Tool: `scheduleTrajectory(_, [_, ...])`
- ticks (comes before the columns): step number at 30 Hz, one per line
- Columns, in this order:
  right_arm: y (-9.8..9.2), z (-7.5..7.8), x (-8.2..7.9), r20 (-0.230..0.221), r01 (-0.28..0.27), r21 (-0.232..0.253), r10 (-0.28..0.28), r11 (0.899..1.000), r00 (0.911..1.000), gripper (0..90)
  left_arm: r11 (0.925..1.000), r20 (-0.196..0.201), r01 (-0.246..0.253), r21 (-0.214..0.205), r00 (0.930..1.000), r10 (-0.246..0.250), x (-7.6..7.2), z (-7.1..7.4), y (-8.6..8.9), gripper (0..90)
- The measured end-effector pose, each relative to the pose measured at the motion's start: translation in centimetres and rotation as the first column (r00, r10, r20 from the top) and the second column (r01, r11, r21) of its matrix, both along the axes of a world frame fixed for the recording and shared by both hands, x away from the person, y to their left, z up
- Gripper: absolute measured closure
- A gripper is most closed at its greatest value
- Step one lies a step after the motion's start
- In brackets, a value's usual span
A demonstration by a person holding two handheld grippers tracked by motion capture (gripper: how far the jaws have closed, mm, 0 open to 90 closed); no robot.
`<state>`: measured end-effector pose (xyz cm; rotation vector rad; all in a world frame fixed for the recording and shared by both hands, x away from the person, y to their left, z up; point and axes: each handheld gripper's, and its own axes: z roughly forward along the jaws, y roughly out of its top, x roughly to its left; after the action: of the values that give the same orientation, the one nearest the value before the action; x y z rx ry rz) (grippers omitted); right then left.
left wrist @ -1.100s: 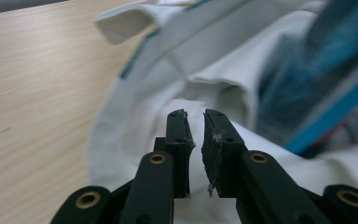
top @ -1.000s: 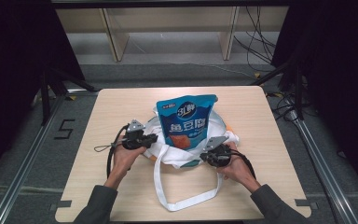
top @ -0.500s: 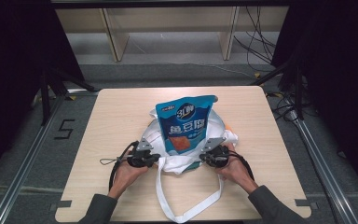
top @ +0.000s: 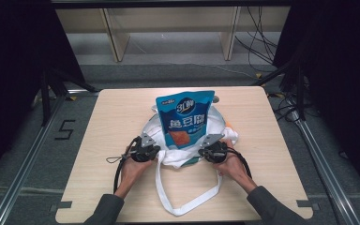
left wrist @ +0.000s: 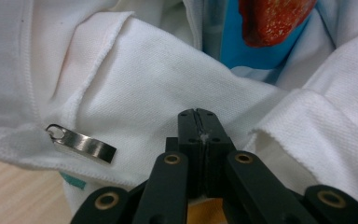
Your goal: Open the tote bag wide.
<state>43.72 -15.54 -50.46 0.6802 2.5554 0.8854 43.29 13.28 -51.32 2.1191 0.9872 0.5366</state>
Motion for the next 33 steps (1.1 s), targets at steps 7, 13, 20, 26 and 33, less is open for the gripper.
scheduleTrajectory(7, [-0.4,0.5,0.6,0.002,0.058,0.061,-0.058,0.996,0.9983,80.9,0.9957,0.006,-0.025,-0.090,0.9997,0.026,0.5,0.3,0.6,81.7])
scheduleTrajectory(13, [-1.5,2.2,0.5,-0.004,0.054,0.142,-0.054,0.988,0.9985,76.0,0.9880,0.019,-0.029,-0.152,0.9993,0.032,0.1,1.9,1.6,77.7])
scheduleTrajectory(20, [-2.8,4.5,-0.6,0.018,0.070,0.230,-0.076,0.971,0.9969,67.5,0.9697,0.024,-0.039,-0.241,0.9986,0.047,-1.4,4.0,3.0,69.9])
scheduleTrajectory(26, [-3.8,5.1,-0.9,0.025,0.107,0.253,-0.118,0.962,0.9927,56.3,0.9602,0.004,-0.043,-0.276,0.9990,0.046,-2.4,4.6,3.9,55.1])
scheduleTrajectory(33, [-4.6,4.9,-1.0,0.013,0.135,0.253,-0.143,0.958,0.9896,49.9,0.9653,-0.005,-0.059,-0.254,0.9982,0.060,-3.5,4.7,4.2,43.6])
